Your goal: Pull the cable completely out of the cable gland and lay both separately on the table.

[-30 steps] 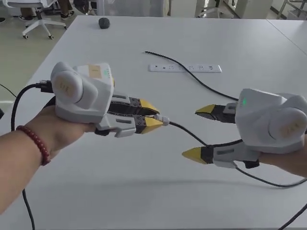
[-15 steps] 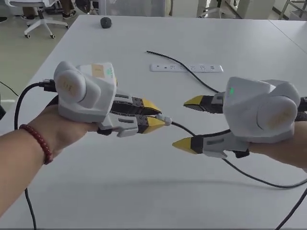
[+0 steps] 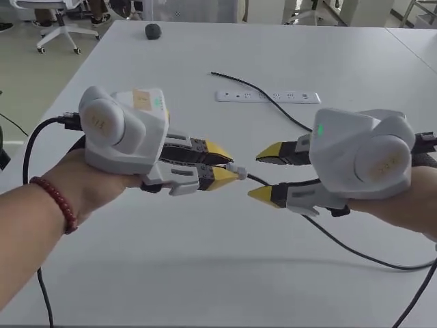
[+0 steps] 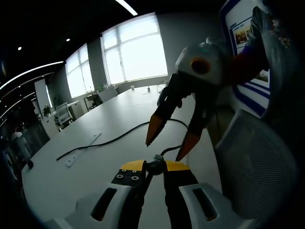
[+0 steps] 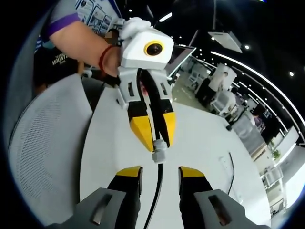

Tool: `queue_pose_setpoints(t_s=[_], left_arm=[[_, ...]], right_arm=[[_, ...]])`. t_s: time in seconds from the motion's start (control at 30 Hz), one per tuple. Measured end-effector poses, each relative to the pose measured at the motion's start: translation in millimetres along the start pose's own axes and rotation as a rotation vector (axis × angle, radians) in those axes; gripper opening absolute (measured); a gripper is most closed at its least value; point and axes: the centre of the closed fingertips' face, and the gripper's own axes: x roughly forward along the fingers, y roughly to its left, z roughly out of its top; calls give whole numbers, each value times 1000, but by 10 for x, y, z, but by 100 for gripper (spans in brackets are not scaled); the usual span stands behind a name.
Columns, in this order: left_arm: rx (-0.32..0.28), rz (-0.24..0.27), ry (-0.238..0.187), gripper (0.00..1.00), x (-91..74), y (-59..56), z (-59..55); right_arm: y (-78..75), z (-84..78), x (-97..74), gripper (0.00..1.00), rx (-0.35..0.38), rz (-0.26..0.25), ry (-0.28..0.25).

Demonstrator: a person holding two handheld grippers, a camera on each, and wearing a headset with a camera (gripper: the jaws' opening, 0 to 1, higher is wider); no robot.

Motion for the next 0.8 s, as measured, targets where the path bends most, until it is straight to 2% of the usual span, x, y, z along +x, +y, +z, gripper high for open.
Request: queue_pose_setpoints(t_s=[0.3, 0.53, 0.7, 0.8], left_arm=[[4, -14, -6, 15, 23, -40, 14], [3, -22, -22, 15, 16, -47, 55], [18, -23, -14, 15, 1, -57, 44], [19, -18, -8, 15, -23, -42, 20]], right_arm=[[-1, -20, 47, 7, -17, 11, 14], [10, -19, 61, 2, -17, 22, 13], [28, -22, 50, 0, -39, 29, 12], [32, -79, 40, 0, -49, 32, 32]])
